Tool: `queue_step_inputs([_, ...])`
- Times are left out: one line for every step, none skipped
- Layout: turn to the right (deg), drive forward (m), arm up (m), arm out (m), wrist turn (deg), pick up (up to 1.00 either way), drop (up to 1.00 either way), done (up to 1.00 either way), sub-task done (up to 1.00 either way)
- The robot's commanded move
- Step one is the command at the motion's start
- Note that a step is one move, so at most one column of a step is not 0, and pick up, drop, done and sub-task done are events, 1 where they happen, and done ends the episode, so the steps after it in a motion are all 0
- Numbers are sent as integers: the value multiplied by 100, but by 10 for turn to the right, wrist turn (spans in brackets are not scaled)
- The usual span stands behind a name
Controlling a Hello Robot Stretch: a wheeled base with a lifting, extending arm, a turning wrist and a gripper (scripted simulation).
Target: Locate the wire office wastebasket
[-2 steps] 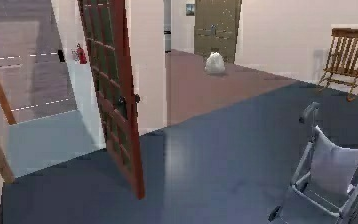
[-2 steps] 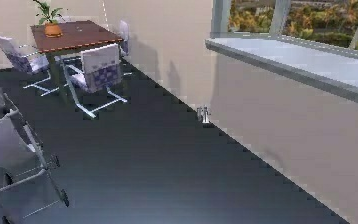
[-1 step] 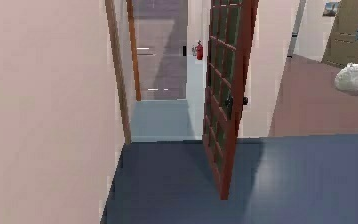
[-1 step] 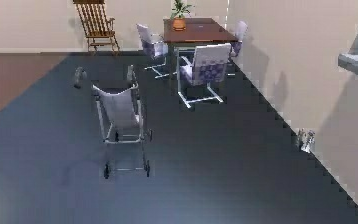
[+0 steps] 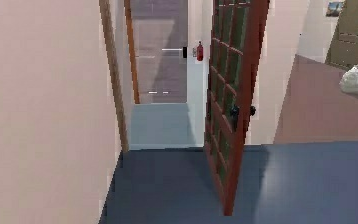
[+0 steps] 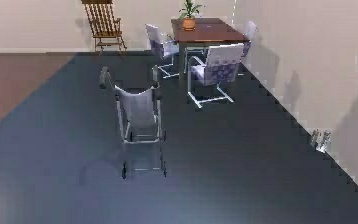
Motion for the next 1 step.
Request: queue_step_inputs([0,100,0,0,0,0,0,0,0])
